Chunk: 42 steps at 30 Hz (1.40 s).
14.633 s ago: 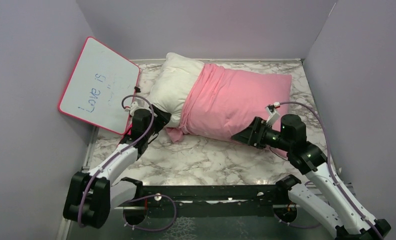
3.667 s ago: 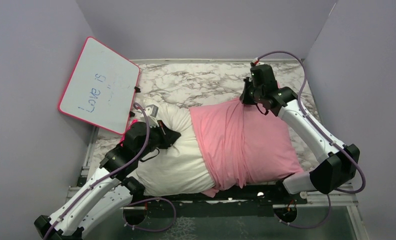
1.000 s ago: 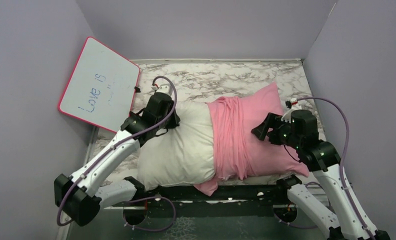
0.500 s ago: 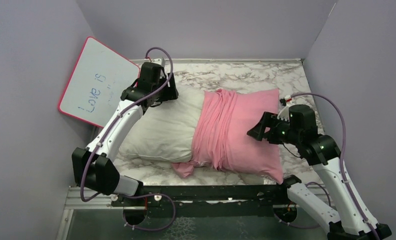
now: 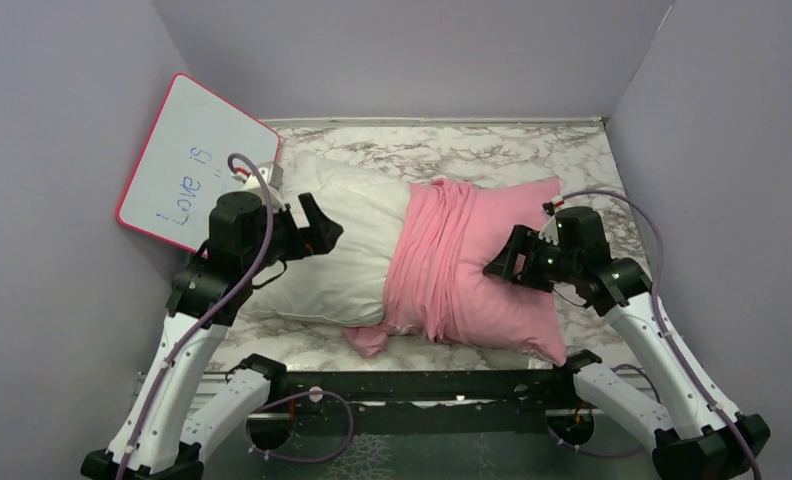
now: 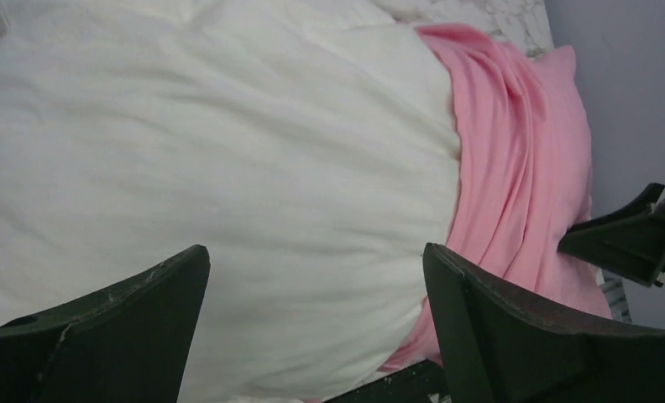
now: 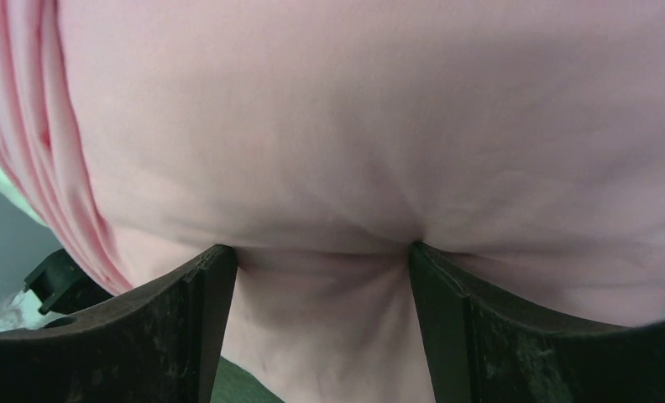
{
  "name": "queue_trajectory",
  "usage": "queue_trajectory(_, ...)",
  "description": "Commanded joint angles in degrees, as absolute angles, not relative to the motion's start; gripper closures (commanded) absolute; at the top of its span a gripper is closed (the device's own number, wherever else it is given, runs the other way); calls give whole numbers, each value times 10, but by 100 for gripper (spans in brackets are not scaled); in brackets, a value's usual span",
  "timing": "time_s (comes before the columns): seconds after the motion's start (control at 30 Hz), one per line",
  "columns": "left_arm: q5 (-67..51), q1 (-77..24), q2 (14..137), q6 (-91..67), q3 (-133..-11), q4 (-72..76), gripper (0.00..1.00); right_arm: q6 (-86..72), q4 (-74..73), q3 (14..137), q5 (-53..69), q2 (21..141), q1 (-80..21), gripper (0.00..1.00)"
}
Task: Remove the pillowcase from the pillow
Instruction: Remove the pillow from the pillowcase.
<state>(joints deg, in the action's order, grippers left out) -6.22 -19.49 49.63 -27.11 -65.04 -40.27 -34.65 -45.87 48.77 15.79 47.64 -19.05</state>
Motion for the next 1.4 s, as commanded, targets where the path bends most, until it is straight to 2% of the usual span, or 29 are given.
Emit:
queue_trajectory(0.0, -128, -195, 423, -360, -566, -489, 1, -366, -444, 470, 142, 509, -192, 21)
queue_trajectory(0.2, -201, -195, 329, -434, -475, -518, 1, -365, -438, 469, 125, 534, -192, 21)
queue_trajectory(0.3, -245, -195, 310, -447, -446, -537, 1, -366, -439, 470, 122, 536, -192, 21)
queue_trajectory(0.53, -266, -195, 308, -419, -424, -585, 1, -372, -438, 454, 115, 520, -192, 21)
queue_trajectory(0.63, -245, -195, 324, -438, -409, -546, 1, -376, -436, 449, 118, 517, -192, 21)
queue_trajectory(0.83, -265, -196, 388, -511, -325, -343, 4, -378, -440, 464, 126, 518, -192, 21)
queue_trajectory(0.87, -262, -196, 399, -520, -315, -316, 7, -377, -444, 469, 128, 517, -192, 21)
queue_trajectory(1.0, -211, -200, 421, -528, -302, -244, 30, -376, -458, 489, 140, 501, -192, 20)
queue_trajectory(1.17, -191, -208, 406, -539, -286, -162, 70, -399, -483, 505, 161, 461, -192, 20)
queue_trajectory(1.33, -176, -234, 406, -545, -280, -147, 99, -375, -489, 525, 277, 422, -192, 20)
queue_trajectory(1.37, -169, -242, 405, -549, -279, -143, 100, -373, -479, 521, 325, 415, -192, 20)
